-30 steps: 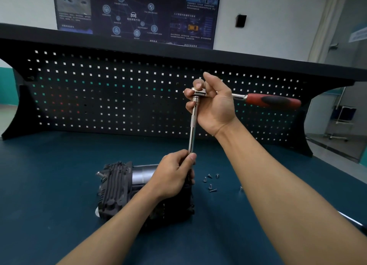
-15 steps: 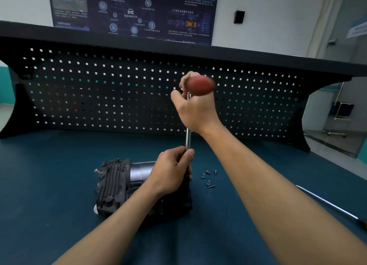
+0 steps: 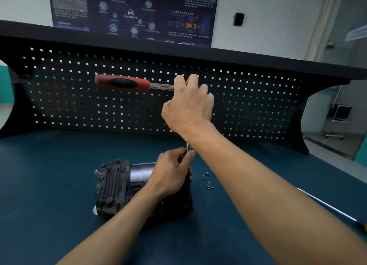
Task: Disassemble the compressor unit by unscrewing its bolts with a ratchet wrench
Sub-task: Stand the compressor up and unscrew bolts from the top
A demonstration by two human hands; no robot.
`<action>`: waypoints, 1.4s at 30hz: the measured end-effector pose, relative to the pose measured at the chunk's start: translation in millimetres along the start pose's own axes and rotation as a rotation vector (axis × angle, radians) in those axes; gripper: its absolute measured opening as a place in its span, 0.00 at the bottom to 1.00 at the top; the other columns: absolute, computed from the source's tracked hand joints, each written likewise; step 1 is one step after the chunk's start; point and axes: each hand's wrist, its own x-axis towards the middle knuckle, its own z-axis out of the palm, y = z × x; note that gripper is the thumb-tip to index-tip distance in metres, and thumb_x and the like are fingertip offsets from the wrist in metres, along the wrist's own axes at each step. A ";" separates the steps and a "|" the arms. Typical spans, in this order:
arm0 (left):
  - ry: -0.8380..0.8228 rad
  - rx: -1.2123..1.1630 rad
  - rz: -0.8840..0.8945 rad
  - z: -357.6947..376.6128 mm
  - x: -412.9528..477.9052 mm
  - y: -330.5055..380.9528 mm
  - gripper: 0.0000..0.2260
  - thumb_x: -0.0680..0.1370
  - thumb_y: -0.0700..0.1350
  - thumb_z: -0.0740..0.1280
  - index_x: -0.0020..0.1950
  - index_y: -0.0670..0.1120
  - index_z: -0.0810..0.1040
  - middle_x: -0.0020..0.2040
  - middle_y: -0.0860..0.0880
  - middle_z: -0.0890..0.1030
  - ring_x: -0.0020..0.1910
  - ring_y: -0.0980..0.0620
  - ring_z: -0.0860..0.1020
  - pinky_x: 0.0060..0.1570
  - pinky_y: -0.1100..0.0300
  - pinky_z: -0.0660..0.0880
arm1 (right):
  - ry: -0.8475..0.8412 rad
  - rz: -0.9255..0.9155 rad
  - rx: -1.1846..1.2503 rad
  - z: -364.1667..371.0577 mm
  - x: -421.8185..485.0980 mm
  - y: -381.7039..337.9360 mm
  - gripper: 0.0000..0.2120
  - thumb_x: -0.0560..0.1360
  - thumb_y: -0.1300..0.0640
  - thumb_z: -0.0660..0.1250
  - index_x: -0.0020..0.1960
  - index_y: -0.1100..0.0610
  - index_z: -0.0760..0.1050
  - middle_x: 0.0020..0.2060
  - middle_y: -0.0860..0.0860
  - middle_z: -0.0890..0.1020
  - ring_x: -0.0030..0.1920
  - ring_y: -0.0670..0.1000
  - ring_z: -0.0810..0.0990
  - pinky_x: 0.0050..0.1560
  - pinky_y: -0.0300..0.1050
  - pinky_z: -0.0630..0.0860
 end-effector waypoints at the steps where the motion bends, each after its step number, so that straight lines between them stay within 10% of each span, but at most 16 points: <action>1: 0.003 0.001 -0.001 0.2 0.1 -0.3 0.18 0.83 0.52 0.60 0.42 0.41 0.77 0.32 0.48 0.83 0.31 0.55 0.83 0.35 0.61 0.76 | 0.003 -0.003 -0.024 0.4 0.3 -0.4 0.16 0.72 0.52 0.67 0.57 0.51 0.69 0.57 0.53 0.72 0.50 0.57 0.73 0.44 0.50 0.61; 9: -0.029 -0.077 -0.018 -1.3 -2.3 -2.1 0.17 0.84 0.54 0.58 0.51 0.41 0.76 0.35 0.46 0.84 0.33 0.51 0.83 0.38 0.51 0.79 | -0.048 -0.026 0.499 -1.4 0.7 -2.6 0.08 0.74 0.50 0.68 0.41 0.51 0.70 0.45 0.47 0.72 0.45 0.52 0.72 0.44 0.48 0.71; 17: -0.068 -0.175 -0.025 -3.0 -2.0 -3.0 0.17 0.84 0.52 0.57 0.48 0.40 0.74 0.37 0.45 0.83 0.36 0.47 0.83 0.44 0.43 0.81 | -0.092 0.125 1.232 -3.1 1.1 -19.4 0.27 0.80 0.51 0.68 0.25 0.51 0.64 0.23 0.43 0.69 0.28 0.44 0.70 0.36 0.40 0.70; 25: -0.060 -0.136 -0.008 -2.7 -0.5 -6.3 0.15 0.85 0.52 0.56 0.47 0.43 0.73 0.36 0.45 0.84 0.35 0.50 0.83 0.35 0.64 0.75 | -0.375 0.387 1.854 -8.9 13.5 14.8 0.29 0.83 0.41 0.57 0.26 0.53 0.62 0.33 0.50 0.75 0.35 0.51 0.76 0.35 0.44 0.65; 29: -0.079 -0.177 0.033 -3.2 -1.2 -8.1 0.15 0.85 0.52 0.55 0.49 0.44 0.74 0.37 0.42 0.82 0.35 0.47 0.83 0.38 0.59 0.76 | -0.489 0.419 2.115 -10.3 13.6 33.1 0.31 0.81 0.39 0.55 0.24 0.55 0.63 0.34 0.51 0.73 0.36 0.52 0.76 0.35 0.42 0.63; 42: -0.052 -0.070 0.033 -1.6 0.9 -4.2 0.16 0.84 0.53 0.56 0.45 0.44 0.72 0.32 0.49 0.80 0.33 0.49 0.84 0.41 0.47 0.79 | -0.256 0.428 1.793 -10.5 13.3 36.3 0.23 0.82 0.52 0.59 0.28 0.53 0.65 0.35 0.48 0.75 0.36 0.49 0.75 0.34 0.41 0.66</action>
